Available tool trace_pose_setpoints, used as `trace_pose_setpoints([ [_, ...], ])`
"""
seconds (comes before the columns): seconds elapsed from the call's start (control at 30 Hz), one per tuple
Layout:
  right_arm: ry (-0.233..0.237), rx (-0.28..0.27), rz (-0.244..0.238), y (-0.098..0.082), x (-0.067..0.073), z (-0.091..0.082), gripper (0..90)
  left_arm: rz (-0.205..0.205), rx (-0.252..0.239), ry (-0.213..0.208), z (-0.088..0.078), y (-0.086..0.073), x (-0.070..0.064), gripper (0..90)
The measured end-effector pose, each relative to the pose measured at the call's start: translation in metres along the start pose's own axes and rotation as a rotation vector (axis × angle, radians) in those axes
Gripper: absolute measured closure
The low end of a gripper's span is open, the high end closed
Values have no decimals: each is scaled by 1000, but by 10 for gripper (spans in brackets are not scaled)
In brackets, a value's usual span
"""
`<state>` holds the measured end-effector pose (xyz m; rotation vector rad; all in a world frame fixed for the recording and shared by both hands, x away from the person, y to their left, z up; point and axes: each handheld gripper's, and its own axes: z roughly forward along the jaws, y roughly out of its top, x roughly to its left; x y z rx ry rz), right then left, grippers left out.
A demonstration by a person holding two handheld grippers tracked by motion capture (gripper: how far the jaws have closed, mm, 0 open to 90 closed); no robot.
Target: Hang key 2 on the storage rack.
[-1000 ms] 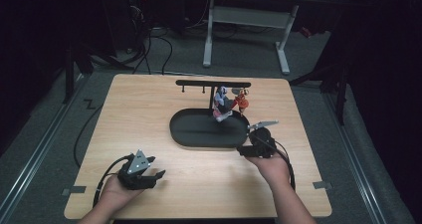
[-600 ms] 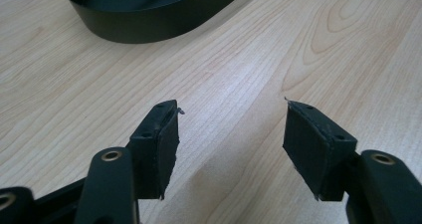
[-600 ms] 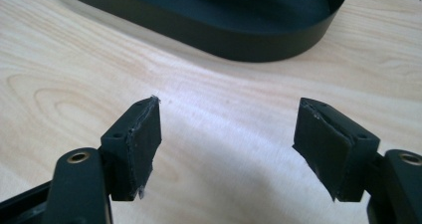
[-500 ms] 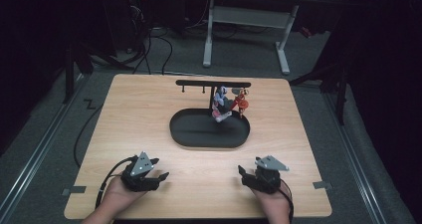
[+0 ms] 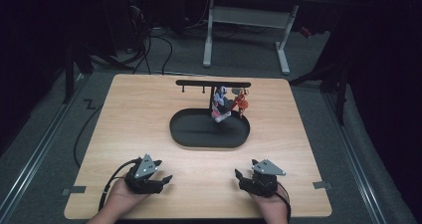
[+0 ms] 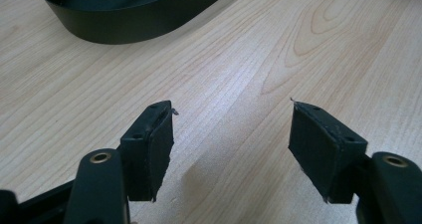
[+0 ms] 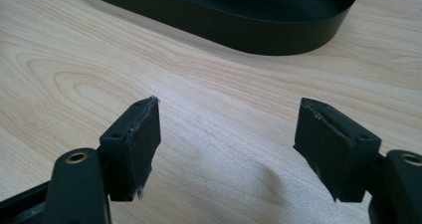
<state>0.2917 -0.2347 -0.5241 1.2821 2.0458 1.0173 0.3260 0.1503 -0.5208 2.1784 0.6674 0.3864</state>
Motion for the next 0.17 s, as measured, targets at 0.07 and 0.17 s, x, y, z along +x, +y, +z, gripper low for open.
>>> trace_pose_setpoints([
  [0.07,-5,-8,13,1,0,-1,264,-2,-6,0,-1,0,1,341],
  [0.17,-11,-10,20,2,0,-1,266,-3,-12,2,-7,-2,3,340],
])
